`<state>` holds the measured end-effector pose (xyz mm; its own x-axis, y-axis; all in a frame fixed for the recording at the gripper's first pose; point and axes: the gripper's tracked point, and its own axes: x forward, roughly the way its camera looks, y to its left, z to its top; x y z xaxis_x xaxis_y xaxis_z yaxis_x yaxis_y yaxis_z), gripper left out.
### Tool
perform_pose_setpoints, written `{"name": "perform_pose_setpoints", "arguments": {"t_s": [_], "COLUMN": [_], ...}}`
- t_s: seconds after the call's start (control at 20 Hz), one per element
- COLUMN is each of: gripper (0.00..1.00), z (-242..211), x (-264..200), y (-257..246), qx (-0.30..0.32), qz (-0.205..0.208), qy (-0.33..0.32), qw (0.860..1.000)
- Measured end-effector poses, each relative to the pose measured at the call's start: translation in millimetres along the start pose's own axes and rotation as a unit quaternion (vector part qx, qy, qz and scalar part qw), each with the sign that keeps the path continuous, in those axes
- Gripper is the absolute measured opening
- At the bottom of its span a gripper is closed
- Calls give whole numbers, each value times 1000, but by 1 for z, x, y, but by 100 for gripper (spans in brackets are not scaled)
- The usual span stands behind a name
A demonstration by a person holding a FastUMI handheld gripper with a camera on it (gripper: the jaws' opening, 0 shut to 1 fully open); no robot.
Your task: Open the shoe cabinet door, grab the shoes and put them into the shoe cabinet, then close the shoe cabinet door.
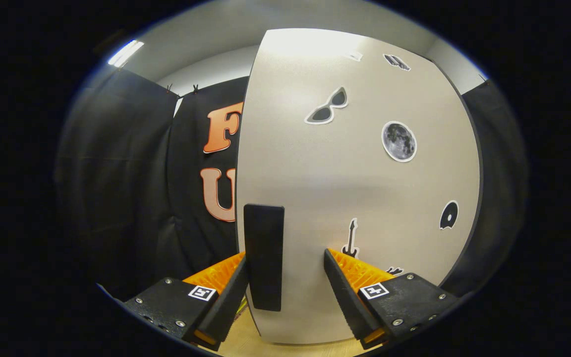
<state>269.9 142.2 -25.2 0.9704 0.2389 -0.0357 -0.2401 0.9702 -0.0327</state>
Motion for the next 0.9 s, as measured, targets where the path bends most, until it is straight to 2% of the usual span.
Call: {"name": "perform_pose_setpoints", "arguments": {"t_s": [0.35, 0.5, 0.6, 0.9], "gripper": [91, 91, 91, 91], "z": [-1, -3, -4, 7], "x": [0, -1, -8, -43], "y": [-1, 2, 6, -5], "qx": [8, 20, 35, 26], "qz": [-8, 2, 7, -11], "qy": [-1, 4, 7, -2], "qw": [1000, 1000, 999, 1000]}}
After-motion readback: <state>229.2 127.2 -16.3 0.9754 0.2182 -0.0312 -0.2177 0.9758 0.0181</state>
